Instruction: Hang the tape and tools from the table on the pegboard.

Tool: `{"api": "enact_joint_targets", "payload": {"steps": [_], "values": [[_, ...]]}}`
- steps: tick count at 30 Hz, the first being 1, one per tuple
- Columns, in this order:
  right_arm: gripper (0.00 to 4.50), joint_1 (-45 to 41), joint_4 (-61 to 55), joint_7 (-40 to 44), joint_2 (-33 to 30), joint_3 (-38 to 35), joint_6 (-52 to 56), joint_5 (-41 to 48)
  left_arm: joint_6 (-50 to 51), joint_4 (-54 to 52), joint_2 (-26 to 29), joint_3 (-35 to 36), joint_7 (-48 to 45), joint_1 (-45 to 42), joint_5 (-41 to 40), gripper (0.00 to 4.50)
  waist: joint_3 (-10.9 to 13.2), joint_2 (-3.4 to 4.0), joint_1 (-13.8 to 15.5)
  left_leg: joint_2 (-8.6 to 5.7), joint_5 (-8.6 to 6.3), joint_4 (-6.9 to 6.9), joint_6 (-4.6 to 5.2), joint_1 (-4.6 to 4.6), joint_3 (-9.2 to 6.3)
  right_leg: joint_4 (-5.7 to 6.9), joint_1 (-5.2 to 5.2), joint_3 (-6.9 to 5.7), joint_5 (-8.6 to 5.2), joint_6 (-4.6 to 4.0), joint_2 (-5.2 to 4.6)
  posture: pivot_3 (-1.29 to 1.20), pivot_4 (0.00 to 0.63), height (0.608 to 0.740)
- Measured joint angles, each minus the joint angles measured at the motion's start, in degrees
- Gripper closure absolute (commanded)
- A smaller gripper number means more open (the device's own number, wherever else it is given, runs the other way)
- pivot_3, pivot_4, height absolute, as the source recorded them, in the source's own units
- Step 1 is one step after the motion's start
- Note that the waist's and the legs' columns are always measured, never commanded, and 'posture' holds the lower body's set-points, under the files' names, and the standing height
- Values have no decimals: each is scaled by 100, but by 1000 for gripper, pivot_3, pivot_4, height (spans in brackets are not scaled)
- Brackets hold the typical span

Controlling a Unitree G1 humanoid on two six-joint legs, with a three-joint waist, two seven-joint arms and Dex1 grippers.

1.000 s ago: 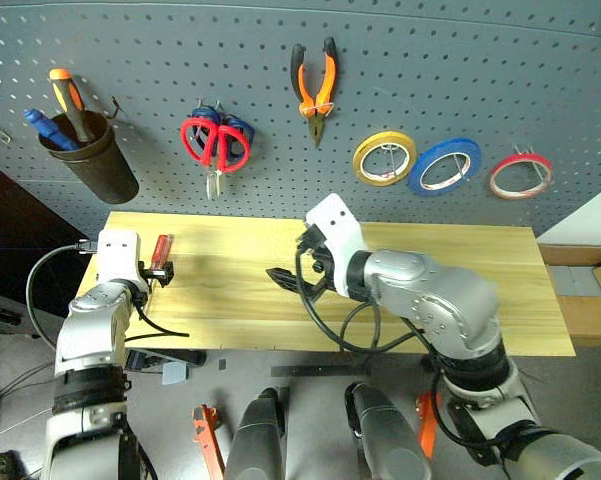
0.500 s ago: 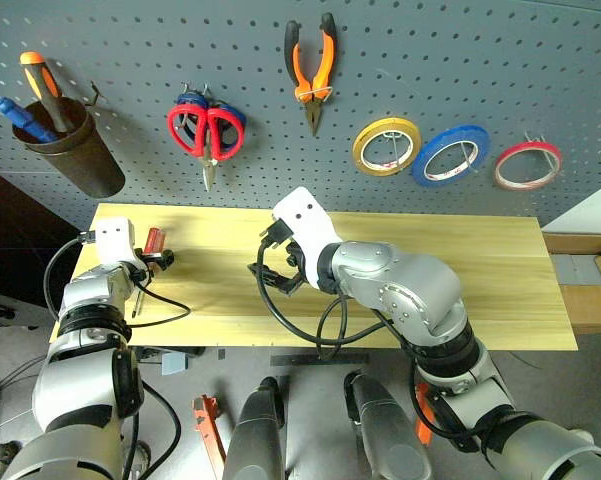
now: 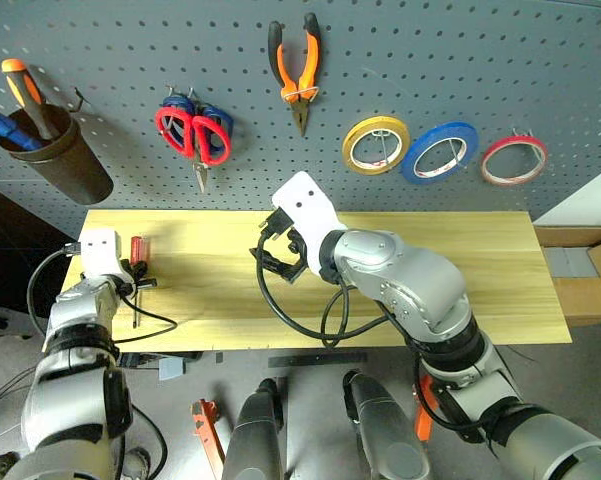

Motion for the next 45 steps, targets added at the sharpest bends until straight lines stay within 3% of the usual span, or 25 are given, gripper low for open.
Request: {"api": "enact_joint_targets", "payload": {"steps": [8, 15, 23, 30, 37, 45], "values": [[0, 261, -719, 905, -880, -228, -725, 237, 200, -4389, -1142, -52, 381, 2579, -280, 3723, -6, -11, 79, 9, -6, -1, -11, -7, -9, -10, -2, -5, 3, -5, -3, -129, 341, 740], [0, 553, -1175, 1736, -1326, -748, -1210, 798, -469, -6243, -1141, -341, 628, 2665, 216, 3723, -9, -14, 162, 7, -6, 8, -11, -3, 10, -7, 7, -6, 5, -7, 17, -111, 313, 740], [0, 564, -1246, 2155, -1558, -954, -1538, 1136, -1123, -6506, -490, -350, 643, 1100, 580, 3723, -27, -29, 177, 1, -6, 10, -10, -9, 16, -9, 7, -18, 5, -7, 28, -64, 270, 740], [0, 523, -957, 2273, -1546, -875, -1904, 1109, -1142, -5694, -46, 104, 929, -885, 458, 3723, -55, -40, 180, 0, -4, 17, -11, -12, 12, -5, 7, -31, 5, -7, 27, -63, 252, 740], [0, 483, -850, 2252, -1527, -761, -2075, 1063, -1387, -4430, 86, 213, 1000, -1575, 331, 3723, -63, -46, 185, 1, 10, 21, -35, -16, 3, -3, 7, -50, 6, -8, 24, -85, 247, 740], [0, 219, -734, 1979, -1139, -1031, -2094, 1155, -1737, -4124, 286, 495, 1162, -1431, 351, 3723, -73, -54, 187, 4, 19, 22, -49, -16, -4, 1, 7, -69, 8, -11, 20, -77, 238, 740]]}}
